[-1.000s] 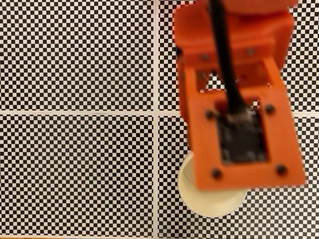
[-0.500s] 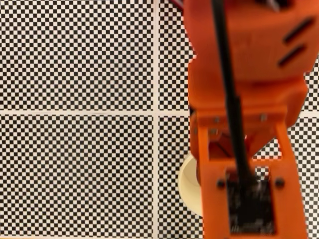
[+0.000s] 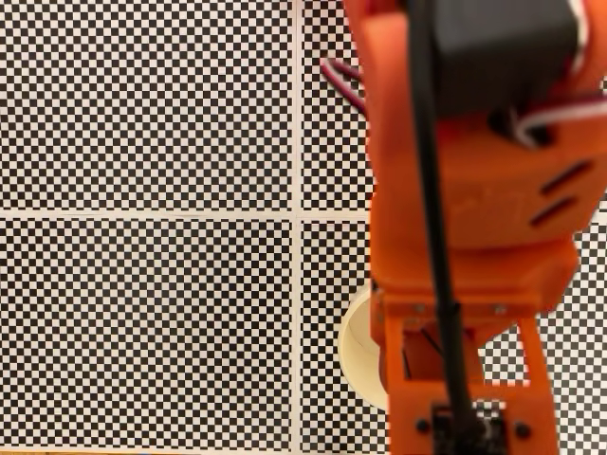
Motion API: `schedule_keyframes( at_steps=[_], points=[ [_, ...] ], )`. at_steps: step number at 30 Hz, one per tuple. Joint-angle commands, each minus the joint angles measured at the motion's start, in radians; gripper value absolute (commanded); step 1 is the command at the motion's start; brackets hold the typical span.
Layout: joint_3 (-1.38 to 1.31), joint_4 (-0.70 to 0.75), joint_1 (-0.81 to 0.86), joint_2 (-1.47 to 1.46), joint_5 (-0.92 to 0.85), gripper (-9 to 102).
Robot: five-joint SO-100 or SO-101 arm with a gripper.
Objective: Grasp basketball and place into cup.
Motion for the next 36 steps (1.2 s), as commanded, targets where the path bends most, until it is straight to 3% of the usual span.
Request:
schedule_keyframes(
  at_steps=[1, 36],
  points=[
    [-0.084, -0.017, 0.003, -0.015, 0.014, 9],
    [-0.132, -0.037, -0.008, -0.137, 0.048, 17]
  ],
)
